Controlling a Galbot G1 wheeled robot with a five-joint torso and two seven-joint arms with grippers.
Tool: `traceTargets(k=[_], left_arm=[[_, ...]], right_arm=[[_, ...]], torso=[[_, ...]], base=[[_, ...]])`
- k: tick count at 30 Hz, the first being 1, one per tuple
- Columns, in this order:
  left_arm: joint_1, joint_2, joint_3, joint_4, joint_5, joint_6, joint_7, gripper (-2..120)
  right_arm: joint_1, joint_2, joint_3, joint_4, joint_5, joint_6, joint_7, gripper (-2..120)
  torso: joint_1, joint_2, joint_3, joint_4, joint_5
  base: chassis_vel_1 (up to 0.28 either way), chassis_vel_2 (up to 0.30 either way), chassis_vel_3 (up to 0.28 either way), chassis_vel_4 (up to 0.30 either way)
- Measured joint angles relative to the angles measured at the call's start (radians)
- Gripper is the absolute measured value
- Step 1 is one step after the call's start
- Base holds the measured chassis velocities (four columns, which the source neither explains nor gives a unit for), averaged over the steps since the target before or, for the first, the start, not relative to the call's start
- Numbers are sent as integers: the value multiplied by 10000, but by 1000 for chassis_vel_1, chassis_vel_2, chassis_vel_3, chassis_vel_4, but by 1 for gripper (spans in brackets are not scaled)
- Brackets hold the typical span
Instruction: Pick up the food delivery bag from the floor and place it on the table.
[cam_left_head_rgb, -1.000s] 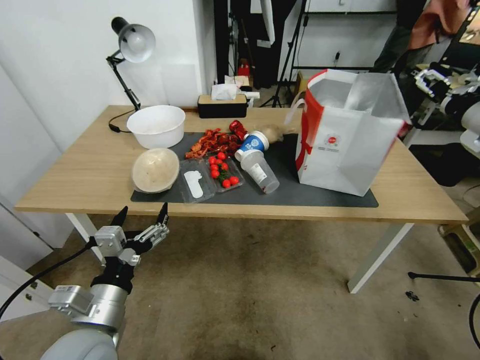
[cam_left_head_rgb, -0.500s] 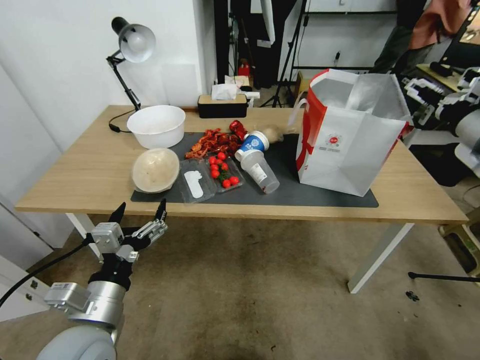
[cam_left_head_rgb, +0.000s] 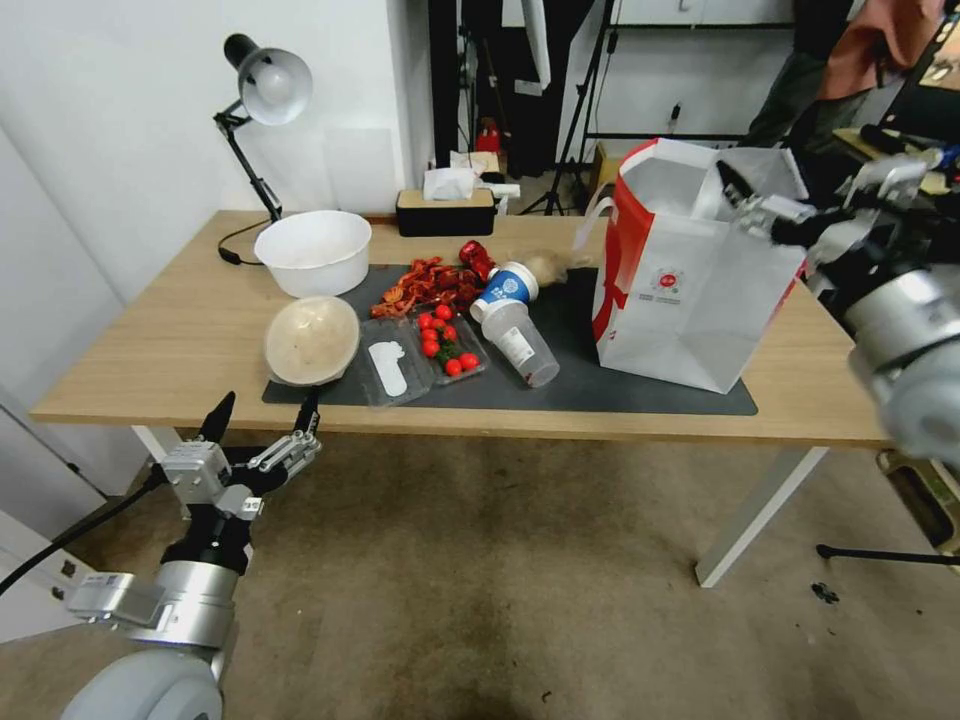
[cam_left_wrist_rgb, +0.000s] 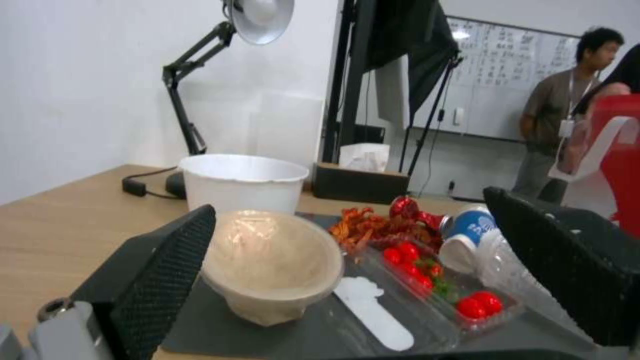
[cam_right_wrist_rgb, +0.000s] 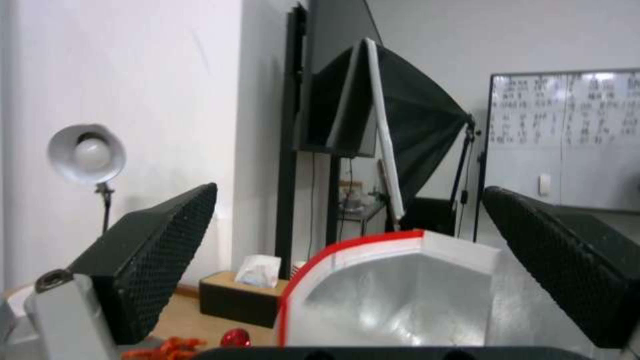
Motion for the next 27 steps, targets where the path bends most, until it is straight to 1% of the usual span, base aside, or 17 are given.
traceTargets(k=[2,3,6,7,10,11,16,18,21,22,24,27], left_arm=[[18,-61,-2,34,62,-189,140,100],[18,-61,-2,34,62,-189,140,100],[10,-122,15,111,199,-270,329,100],[10,-122,15,111,199,-270,329,100],[36,-153,117,204,223,-448,749,100],[36,-153,117,204,223,-448,749,100],[-7,-154,180,512,267,-575,961,100],[-10,-153,182,544,273,-586,977,100],[-42,-119,186,1065,364,-747,1138,100],[-42,-119,186,1065,364,-747,1138,100],[-26,-109,191,1277,552,-783,1173,100],[-43,-98,209,1358,605,-759,1211,100]], right_arm=[[-1052,437,41,182,-1110,639,13,100],[-1052,437,41,182,-1110,639,13,100],[-2382,1107,129,418,-2250,1373,76,100],[-2382,1107,129,418,-2250,1373,76,100],[-3507,1881,227,504,-3070,1878,163,100],[-3507,1881,227,504,-3070,1878,163,100],[-4397,2567,199,496,-3562,2119,310,100],[-4474,2629,187,475,-3597,2144,323,100],[-5496,3562,-15,90,-3974,2504,324,100],[-5496,3562,-15,90,-3974,2504,324,100],[-6009,4178,-171,-128,-4246,2687,401,100],[-6144,4367,-210,-215,-4249,2698,400,100]], torso=[[0,0,0,0,1],[0,0,0,0,1],[0,0,0,1,-1],[0,0,0,1,-1],[0,0,0,0,2],[0,0,0,0,2],[1,0,0,1,-3],[0,0,0,1,-3],[0,0,1,-2,-1],[0,0,1,-2,-1],[0,0,0,0,0],[0,0,0,0,0]], base=[[0,0,0,0],[0,0,0,0],[0,0,0,0],[0,0,0,0],[0,0,0,0],[0,0,0,0],[0,0,0,0],[0,0,0,0],[0,0,0,0],[0,0,0,0],[0,0,0,0],[0,0,0,0]])
